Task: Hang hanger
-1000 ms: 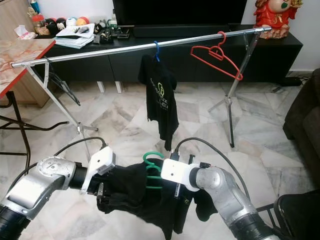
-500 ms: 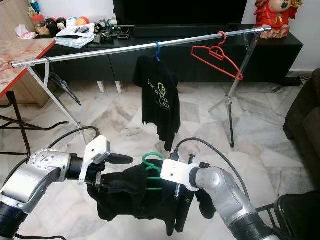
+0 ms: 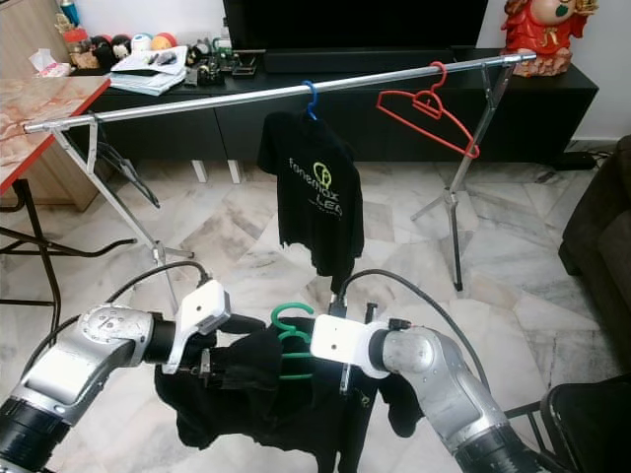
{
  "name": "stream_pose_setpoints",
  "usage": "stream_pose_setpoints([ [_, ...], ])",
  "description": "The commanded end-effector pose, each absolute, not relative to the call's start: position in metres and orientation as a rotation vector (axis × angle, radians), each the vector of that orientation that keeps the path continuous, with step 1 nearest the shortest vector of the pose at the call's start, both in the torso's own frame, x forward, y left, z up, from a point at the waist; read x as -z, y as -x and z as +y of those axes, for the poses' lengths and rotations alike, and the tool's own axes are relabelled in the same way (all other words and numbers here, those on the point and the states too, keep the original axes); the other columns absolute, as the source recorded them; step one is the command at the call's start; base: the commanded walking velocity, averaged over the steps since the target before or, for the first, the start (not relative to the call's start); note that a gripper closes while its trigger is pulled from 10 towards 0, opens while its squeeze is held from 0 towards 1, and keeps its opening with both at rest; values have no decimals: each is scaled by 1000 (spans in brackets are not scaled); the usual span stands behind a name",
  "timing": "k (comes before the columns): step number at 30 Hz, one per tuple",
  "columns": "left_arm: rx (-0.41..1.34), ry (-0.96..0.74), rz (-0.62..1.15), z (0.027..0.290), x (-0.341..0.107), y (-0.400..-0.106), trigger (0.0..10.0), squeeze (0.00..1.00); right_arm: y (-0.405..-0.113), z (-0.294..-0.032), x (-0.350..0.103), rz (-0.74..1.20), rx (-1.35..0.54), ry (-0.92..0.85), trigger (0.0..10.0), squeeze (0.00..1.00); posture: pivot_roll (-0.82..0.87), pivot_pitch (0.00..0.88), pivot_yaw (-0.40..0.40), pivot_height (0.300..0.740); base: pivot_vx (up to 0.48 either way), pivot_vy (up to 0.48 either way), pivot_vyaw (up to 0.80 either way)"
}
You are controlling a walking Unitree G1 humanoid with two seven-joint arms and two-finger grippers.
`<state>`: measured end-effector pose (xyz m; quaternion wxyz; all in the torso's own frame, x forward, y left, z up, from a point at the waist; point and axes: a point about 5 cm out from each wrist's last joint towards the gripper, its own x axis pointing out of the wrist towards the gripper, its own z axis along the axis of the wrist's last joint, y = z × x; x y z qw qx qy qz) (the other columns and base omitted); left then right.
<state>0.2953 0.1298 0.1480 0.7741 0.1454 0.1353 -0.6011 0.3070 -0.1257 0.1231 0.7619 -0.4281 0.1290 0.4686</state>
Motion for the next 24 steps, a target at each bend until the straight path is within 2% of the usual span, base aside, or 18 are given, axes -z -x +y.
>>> stream_pose_setpoints([
  [1,1298,-330,307,132,-147,-297,10000,0,-304,-117,-131,227,-1044,910,0,0,2,129,74,740,0,0,0],
  [9,1328,-314,323,130,-145,-294,10000,0,-302,-113,-135,217,-1050,906,0,0,3,131,73,740,0,0,0],
  [11,1344,-308,342,131,-143,-291,0,0,-303,-112,-138,210,-1050,908,0,0,1,131,73,740,0,0,0],
  [24,1355,-339,381,133,-136,-289,0,0,-304,-107,-145,191,-1060,904,0,0,2,127,71,740,0,0,0],
])
